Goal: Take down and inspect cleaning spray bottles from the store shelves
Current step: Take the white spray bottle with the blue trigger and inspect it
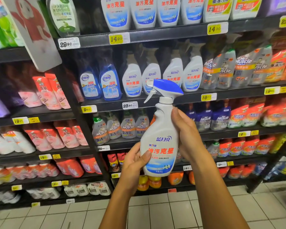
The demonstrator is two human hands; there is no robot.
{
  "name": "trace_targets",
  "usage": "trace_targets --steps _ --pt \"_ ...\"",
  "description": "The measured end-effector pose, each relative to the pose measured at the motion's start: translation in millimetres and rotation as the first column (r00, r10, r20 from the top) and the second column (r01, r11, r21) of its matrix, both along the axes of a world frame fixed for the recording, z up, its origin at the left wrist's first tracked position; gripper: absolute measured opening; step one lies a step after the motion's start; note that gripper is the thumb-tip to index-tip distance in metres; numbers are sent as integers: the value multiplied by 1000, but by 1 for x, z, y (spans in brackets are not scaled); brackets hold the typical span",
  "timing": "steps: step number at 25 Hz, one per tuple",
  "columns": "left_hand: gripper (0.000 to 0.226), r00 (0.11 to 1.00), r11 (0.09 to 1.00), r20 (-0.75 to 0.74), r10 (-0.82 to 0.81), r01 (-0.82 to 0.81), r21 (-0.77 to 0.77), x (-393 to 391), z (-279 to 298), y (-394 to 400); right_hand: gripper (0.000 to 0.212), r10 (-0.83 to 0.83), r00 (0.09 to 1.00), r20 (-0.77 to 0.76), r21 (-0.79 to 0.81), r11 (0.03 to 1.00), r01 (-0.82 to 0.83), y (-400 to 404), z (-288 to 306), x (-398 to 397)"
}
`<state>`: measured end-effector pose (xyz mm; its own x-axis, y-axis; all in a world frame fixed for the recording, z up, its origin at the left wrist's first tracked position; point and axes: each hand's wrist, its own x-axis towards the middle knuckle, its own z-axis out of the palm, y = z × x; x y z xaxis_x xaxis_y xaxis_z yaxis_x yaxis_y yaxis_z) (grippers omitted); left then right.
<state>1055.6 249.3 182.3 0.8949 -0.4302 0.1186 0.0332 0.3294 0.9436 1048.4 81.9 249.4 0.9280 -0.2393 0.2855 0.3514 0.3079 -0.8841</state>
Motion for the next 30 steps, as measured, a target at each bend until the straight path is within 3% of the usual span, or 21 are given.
trace_targets --steps 3,5,9,13,17,22,25,30 --pt "40 994 999 96 48 -47 -15 -5 0 0 31 91 995 51 111 989 -96 -4 -4 -3" --pt "40 965 992 238 112 -121 22 -10 4 2 39 89 995 53 191 977 -98 -4 -9 -3" --pt "37 779 890 569 264 -424 168 -13 13 -2 84 85 996 -33 198 977 -77 7 -27 1" --pt "53 627 727 670 399 -661 186 -14 11 -5 73 161 986 -37 254 956 -146 24 -45 3" --pt "51 503 670 795 339 -723 171 -15 16 -6 67 167 981 -95 390 913 -117 36 -46 8" --pt "52 740 834 661 125 -439 334 -14 25 11 59 221 956 -192 444 888 -116 43 -33 17" --pt "55 731 844 676 93 -418 337 -16 28 13 60 281 939 -198 507 849 -147 45 -26 23" --pt "55 708 832 696 123 -456 316 -11 26 21 60 259 946 -193 449 881 -150 55 -26 27"
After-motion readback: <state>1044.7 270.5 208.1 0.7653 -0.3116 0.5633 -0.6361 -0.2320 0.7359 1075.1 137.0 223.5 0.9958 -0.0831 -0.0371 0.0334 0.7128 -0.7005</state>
